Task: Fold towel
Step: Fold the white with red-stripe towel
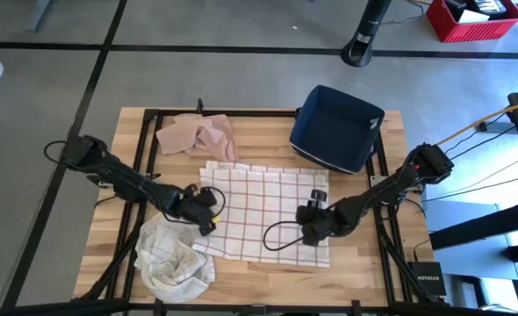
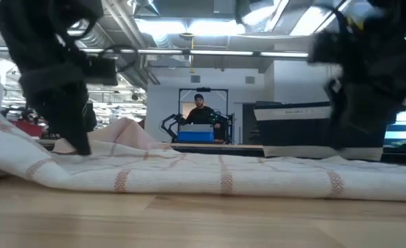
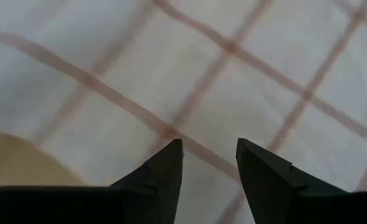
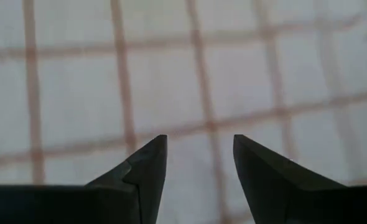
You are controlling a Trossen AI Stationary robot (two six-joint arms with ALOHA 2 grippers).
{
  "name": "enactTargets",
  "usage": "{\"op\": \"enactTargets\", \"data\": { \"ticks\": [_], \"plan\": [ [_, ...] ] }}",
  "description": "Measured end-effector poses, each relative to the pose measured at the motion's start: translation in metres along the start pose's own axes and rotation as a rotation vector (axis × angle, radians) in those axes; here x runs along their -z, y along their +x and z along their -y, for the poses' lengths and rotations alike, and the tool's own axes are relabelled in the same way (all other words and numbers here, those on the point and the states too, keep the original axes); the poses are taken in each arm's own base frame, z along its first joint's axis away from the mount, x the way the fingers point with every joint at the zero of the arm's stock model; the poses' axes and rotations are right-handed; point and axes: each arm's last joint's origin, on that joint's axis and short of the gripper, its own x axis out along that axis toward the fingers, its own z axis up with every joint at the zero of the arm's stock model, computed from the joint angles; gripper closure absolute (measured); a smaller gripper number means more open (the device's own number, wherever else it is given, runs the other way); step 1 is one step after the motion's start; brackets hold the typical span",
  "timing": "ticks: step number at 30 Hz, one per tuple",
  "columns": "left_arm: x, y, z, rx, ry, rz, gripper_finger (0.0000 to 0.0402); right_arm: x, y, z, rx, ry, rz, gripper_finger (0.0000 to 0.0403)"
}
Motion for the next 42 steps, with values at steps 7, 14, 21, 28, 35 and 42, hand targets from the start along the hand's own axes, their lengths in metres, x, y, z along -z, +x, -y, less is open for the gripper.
{"op": "enactTargets", "data": {
  "ticks": [7, 14, 21, 28, 35, 42],
  "plan": [
    [0.012, 0.019, 0.030, 0.168, -0.014, -0.016, 0.0259, 0.028, 0.003, -0.018, -0.276, 0.069, -0.127, 0.0217],
    [0.019, 0.005, 0.055, 0.401, 0.009, -0.103, 0.0259, 0.037, -0.015, -0.047, -0.490, 0.025, -0.215, 0.0217],
    [-0.009, -0.050, 0.046, 0.449, 0.047, -0.109, 0.0259, 0.013, -0.047, -0.039, -0.414, -0.080, -0.268, 0.0217],
    [-0.040, -0.081, -0.016, -0.020, -0.038, 0.235, 0.0259, -0.008, -0.052, -0.006, -0.040, -0.201, 0.078, 0.0217],
    [-0.038, -0.058, -0.062, -0.097, -0.237, -0.064, 0.0259, 0.010, -0.014, 0.021, -0.007, -0.090, 0.079, 0.0217],
    [-0.012, -0.028, -0.075, 0.062, -0.408, -0.252, 0.0259, 0.026, 0.005, 0.023, -0.064, 0.073, 0.184, 0.0217]
  ]
}}
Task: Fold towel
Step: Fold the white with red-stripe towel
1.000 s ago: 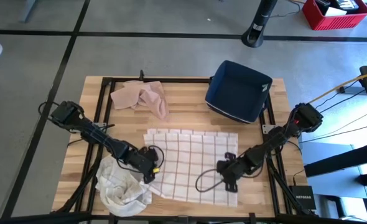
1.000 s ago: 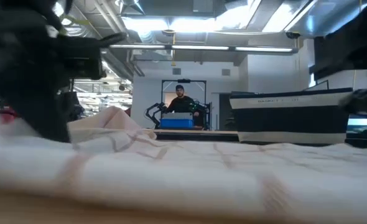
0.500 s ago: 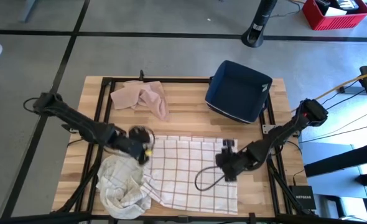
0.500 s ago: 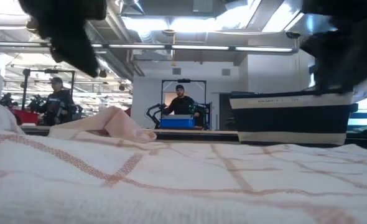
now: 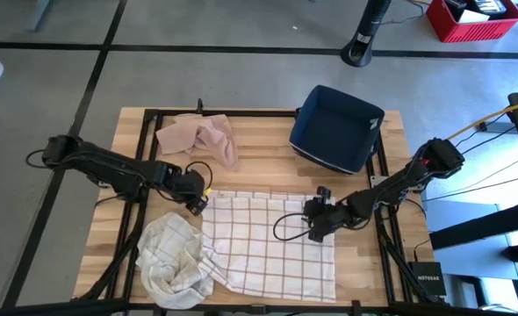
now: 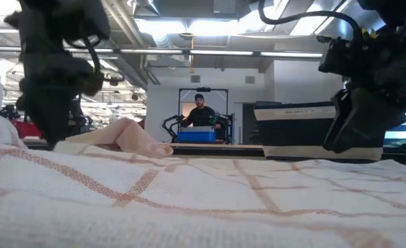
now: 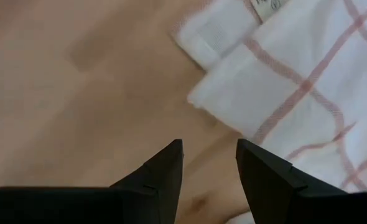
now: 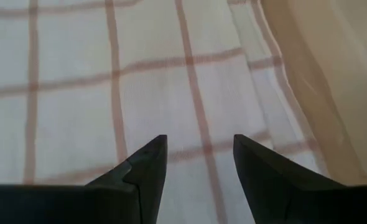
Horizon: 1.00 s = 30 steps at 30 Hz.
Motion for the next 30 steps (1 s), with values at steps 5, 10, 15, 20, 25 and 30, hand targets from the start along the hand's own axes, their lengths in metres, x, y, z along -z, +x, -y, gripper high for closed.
{"op": "enactTargets", "data": {
  "ticks": [5, 10, 15, 20, 25, 30],
  "plan": [
    [0.001, 0.016, -0.007, 0.100, -0.111, 0.035, 0.0259, 0.008, 0.005, 0.003, -0.013, 0.028, 0.063, 0.0217],
    [0.002, 0.025, -0.009, 0.167, -0.157, 0.078, 0.0259, 0.010, 0.006, 0.004, -0.010, 0.024, 0.060, 0.0217],
    [0.000, 0.024, -0.007, 0.186, -0.145, 0.105, 0.0259, 0.009, 0.006, 0.004, -0.011, 0.017, 0.064, 0.0217],
    [-0.001, 0.023, -0.010, 0.130, -0.176, 0.178, 0.0259, 0.009, 0.006, 0.004, -0.010, 0.020, 0.072, 0.0217],
    [-0.002, 0.023, -0.013, 0.087, -0.194, 0.217, 0.0259, 0.007, 0.005, 0.003, -0.016, 0.026, 0.084, 0.0217],
    [-0.003, 0.023, -0.011, 0.094, -0.084, 0.235, 0.0259, 0.007, 0.005, 0.003, -0.015, 0.006, 0.084, 0.0217]
  ]
}}
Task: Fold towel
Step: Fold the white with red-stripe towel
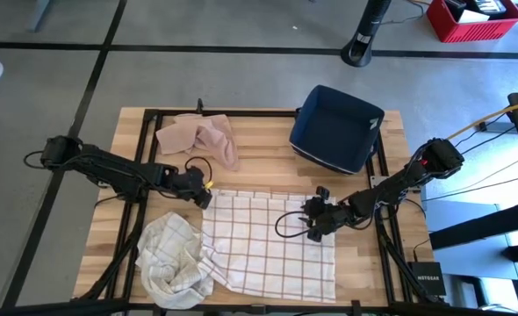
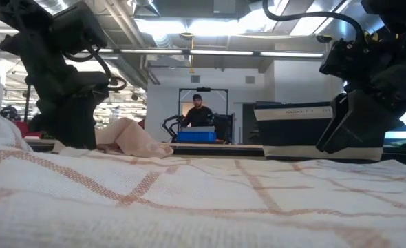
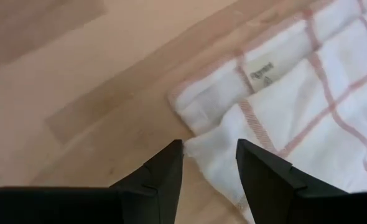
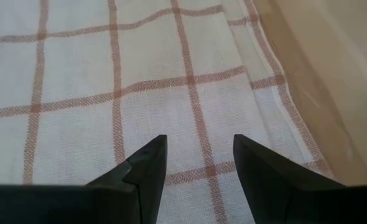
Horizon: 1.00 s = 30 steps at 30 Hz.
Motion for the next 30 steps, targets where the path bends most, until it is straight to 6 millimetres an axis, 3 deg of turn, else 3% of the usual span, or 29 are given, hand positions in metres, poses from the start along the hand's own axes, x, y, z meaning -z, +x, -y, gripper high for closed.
{"op": "enactTargets", "data": {
  "ticks": [8, 12, 16, 24, 30],
  "plan": [
    [-0.001, 0.001, 0.002, 0.016, 0.129, 0.011, 0.0268, 0.000, 0.000, 0.000, -0.002, -0.001, 0.001, 0.0217],
    [0.000, 0.001, 0.003, 0.017, 0.230, 0.011, 0.0318, -0.003, -0.003, -0.002, -0.031, -0.011, -0.039, 0.0217],
    [-0.001, 0.001, 0.003, 0.021, 0.332, 0.015, 0.0386, -0.013, -0.018, -0.001, -0.026, -0.042, -0.131, 0.0217],
    [-0.009, -0.012, 0.012, 0.062, 0.420, 0.082, 0.0390, -0.005, -0.065, 0.031, 0.108, 0.045, -0.336, 0.0217],
    [-0.012, -0.013, 0.010, -0.032, 0.418, 0.190, 0.0391, 0.017, -0.073, 0.047, 0.050, 0.185, -0.349, 0.0217]
  ]
}}
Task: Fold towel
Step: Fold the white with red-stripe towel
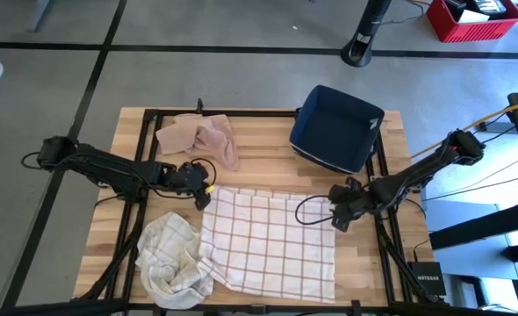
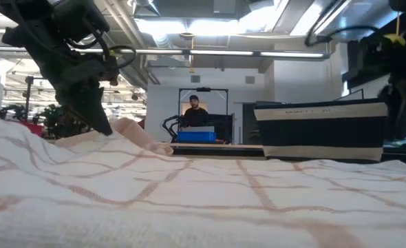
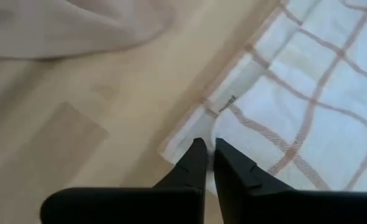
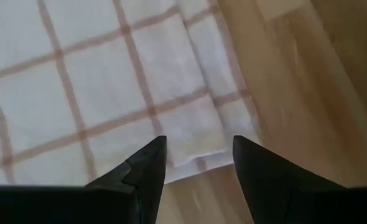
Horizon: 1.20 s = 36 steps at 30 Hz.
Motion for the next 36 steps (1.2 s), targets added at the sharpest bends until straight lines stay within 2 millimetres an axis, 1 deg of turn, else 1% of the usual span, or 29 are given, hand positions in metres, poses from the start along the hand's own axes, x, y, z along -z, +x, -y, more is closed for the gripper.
{"op": "enactTargets", "data": {
  "ticks": [4, 6, 12, 15, 22, 26, 30, 33, 36],
  "plan": [
    [-0.001, 0.000, 0.000, -0.025, 0.015, 0.023, 0.0384, 0.011, 0.013, 0.010, 0.003, 0.033, 0.002, 0.0217],
    [-0.001, 0.000, 0.000, -0.031, 0.017, 0.027, 0.0386, 0.014, 0.019, 0.012, -0.008, 0.047, -0.002, 0.0217],
    [0.001, -0.001, 0.002, -0.023, 0.050, 0.025, 0.0394, 0.017, 0.025, 0.012, -0.043, 0.065, 0.012, 0.0217],
    [0.001, -0.001, 0.003, -0.021, 0.048, 0.025, 0.0390, 0.016, 0.025, 0.012, -0.037, 0.062, 0.017, 0.0225],
    [0.001, -0.001, 0.003, -0.020, 0.036, 0.025, 0.0386, 0.017, 0.028, 0.012, 0.006, 0.027, 0.020, 0.0277],
    [0.001, -0.001, 0.003, -0.020, 0.036, 0.025, 0.0386, 0.018, 0.032, 0.012, 0.037, 0.016, 0.000, 0.0299],
    [0.001, -0.001, 0.003, -0.020, 0.036, 0.024, 0.0385, 0.018, 0.033, 0.011, 0.032, 0.002, 0.005, 0.0322],
    [0.001, -0.001, 0.003, -0.020, 0.036, 0.024, 0.0385, 0.015, 0.030, 0.010, 0.015, -0.004, 0.019, 0.0350],
    [0.002, -0.001, 0.003, -0.021, 0.036, 0.024, 0.0385, 0.013, 0.027, 0.008, -0.006, -0.024, 0.019, 0.0386]
  ]
}}
